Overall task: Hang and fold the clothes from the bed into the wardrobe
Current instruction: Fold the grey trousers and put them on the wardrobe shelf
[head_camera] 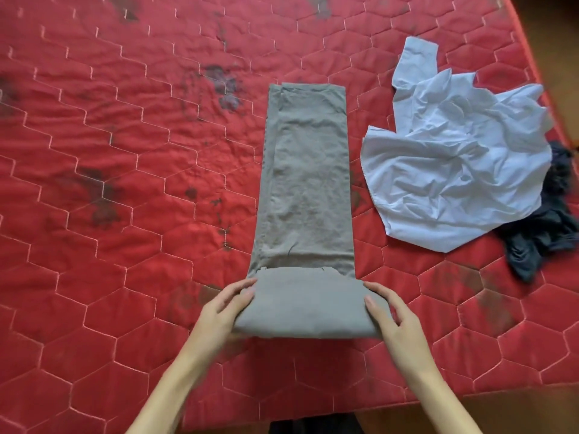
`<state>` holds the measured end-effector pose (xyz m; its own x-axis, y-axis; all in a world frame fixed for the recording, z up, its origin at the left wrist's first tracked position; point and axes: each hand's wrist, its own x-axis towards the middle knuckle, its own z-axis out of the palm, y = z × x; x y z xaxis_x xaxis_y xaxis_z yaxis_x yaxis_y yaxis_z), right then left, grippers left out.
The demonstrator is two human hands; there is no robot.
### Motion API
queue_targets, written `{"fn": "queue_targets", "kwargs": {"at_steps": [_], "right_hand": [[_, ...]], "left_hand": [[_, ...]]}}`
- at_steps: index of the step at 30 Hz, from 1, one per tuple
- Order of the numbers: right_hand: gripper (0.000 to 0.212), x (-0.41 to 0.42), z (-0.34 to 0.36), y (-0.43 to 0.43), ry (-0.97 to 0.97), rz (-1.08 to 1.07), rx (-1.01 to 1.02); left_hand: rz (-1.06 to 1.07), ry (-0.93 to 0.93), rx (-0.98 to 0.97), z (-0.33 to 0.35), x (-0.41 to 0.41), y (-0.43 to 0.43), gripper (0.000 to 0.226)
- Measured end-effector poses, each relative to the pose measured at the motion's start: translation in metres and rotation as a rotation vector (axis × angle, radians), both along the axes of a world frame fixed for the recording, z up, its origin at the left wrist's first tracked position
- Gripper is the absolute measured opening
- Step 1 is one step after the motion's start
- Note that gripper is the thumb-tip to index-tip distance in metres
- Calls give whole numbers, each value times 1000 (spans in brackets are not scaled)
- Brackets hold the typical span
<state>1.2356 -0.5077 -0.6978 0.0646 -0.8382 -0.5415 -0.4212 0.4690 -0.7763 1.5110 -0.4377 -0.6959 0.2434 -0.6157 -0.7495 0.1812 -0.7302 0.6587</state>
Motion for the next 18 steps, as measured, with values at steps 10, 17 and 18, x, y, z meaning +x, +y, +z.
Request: {"fn": "queue_targets", "kwargs": {"at_steps": [10,17,18], "right_hand": [[51,38,-22,-127,-112,-32,-97],[55,45,-98,-163,249,129,-79],[65,44,-108,-159,310,127,-58]], "left_hand": [[-26,-203,-157,-41,25,-147,58],[-382,-577,-22,-113,10,-149,71],[-331,-588,-12,-120,5,-144,78]]}}
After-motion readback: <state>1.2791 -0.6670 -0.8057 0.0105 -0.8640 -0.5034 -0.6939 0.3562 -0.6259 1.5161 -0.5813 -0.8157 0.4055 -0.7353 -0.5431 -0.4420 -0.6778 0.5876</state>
